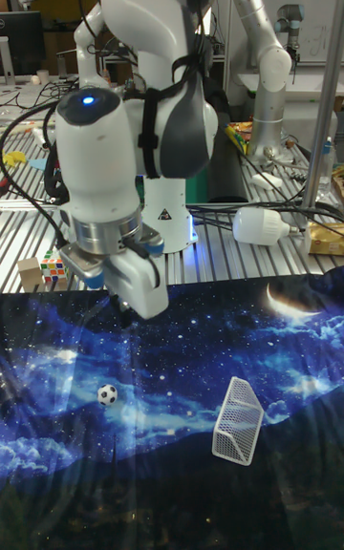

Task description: Push the soccer ball into the goal

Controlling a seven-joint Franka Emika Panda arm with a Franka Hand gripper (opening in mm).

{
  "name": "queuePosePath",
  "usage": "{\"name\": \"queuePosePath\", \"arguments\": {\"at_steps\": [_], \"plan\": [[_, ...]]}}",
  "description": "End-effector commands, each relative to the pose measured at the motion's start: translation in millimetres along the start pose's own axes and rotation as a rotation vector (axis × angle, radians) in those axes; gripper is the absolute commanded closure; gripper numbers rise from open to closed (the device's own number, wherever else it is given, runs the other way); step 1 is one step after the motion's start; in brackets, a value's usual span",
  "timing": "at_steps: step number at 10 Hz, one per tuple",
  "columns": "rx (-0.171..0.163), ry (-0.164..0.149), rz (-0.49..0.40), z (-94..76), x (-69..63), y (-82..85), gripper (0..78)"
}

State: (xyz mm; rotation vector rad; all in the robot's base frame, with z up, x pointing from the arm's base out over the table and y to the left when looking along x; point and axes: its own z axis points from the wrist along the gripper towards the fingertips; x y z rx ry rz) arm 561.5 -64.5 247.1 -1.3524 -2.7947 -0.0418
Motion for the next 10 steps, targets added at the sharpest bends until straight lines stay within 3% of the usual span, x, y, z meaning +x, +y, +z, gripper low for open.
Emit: {"name": "queuePosePath", "arguments": {"at_steps": [1,2,4,6,10], "plan": [[0.001,-0.006,0.058,10.4,-18.4,0.8,77.6],[0.001,-0.007,0.060,11.2,-19.6,0.8,77.6],[-0.005,-0.011,0.068,25.2,-42.5,-3.3,77.6],[-0.007,-0.006,0.108,31.8,-55.0,-6.4,77.6],[-0.009,-0.002,0.133,43.2,-69.8,-9.8,77.6]]}}
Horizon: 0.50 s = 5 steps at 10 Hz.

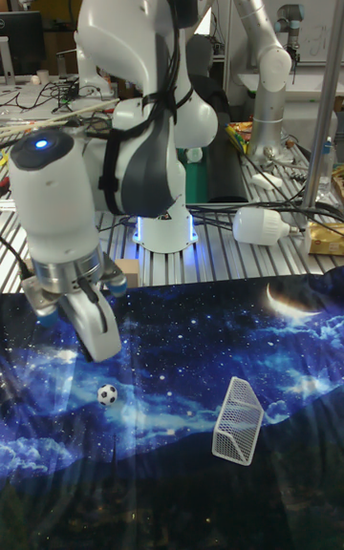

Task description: Push the soccer ball into the goal

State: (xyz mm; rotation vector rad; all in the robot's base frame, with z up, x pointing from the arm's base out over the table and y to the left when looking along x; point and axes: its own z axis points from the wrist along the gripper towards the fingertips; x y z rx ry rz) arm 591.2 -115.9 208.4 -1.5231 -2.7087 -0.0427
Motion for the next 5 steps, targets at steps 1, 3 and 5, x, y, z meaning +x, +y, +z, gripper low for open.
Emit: {"name": "queuePosePath", "arguments": {"at_steps": [1,3,5], "plan": [[-0.004,0.000,0.016,12.4,-10.4,0.0,77.6],[-0.002,-0.006,0.022,20.5,-11.9,-0.5,77.6],[0.001,-0.014,0.014,22.3,-15.7,-1.0,77.6]]}}
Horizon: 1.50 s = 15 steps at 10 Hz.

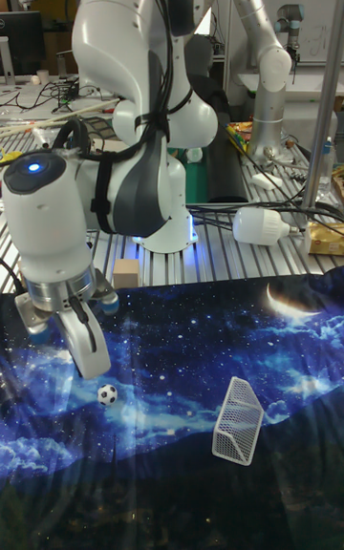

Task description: Push the soccer ball into the goal

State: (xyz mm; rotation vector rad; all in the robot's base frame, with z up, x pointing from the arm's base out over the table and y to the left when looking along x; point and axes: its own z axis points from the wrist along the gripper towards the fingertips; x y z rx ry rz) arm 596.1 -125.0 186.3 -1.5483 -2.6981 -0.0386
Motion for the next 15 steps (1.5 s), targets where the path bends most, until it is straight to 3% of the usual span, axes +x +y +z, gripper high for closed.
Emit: {"name": "queuePosePath", "arguments": {"at_steps": [1,5,7,9,10,15], "plan": [[0.001,-0.019,0.001,0.7,-4.7,-0.2,77.6],[-0.002,-0.020,0.001,0.7,-4.7,-0.3,77.6],[0.007,-0.043,-0.037,0.7,-4.7,-0.3,77.6],[0.028,0.004,0.045,0.7,-4.7,-0.3,77.6],[0.053,0.020,0.077,0.7,-4.7,-0.3,77.6],[0.068,0.035,0.168,2.0,-4.8,-0.8,77.6]]}}
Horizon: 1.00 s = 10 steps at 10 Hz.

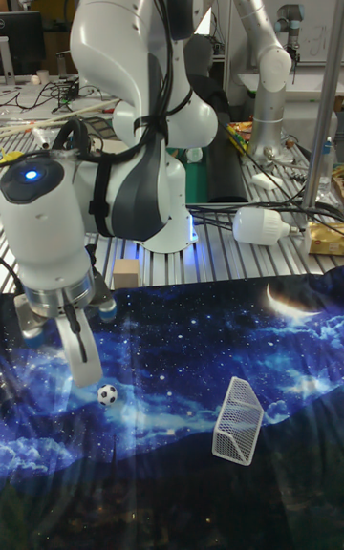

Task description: Push the soccer ball into the goal

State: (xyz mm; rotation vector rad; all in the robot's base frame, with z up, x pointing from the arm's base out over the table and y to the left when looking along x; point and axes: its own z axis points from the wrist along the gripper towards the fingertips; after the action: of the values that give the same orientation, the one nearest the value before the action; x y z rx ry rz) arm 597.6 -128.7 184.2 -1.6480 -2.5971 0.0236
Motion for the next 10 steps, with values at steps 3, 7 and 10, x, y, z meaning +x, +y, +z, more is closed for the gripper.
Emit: {"name": "queuePosePath", "arguments": {"at_steps": [3,7,10], "plan": [[0.015,0.031,0.125,11.0,0.9,-6.7,77.6],[0.005,0.029,0.130,35.2,-4.8,-17.9,77.6],[0.000,0.027,0.165,49.6,-1.5,-21.7,77.6]]}}
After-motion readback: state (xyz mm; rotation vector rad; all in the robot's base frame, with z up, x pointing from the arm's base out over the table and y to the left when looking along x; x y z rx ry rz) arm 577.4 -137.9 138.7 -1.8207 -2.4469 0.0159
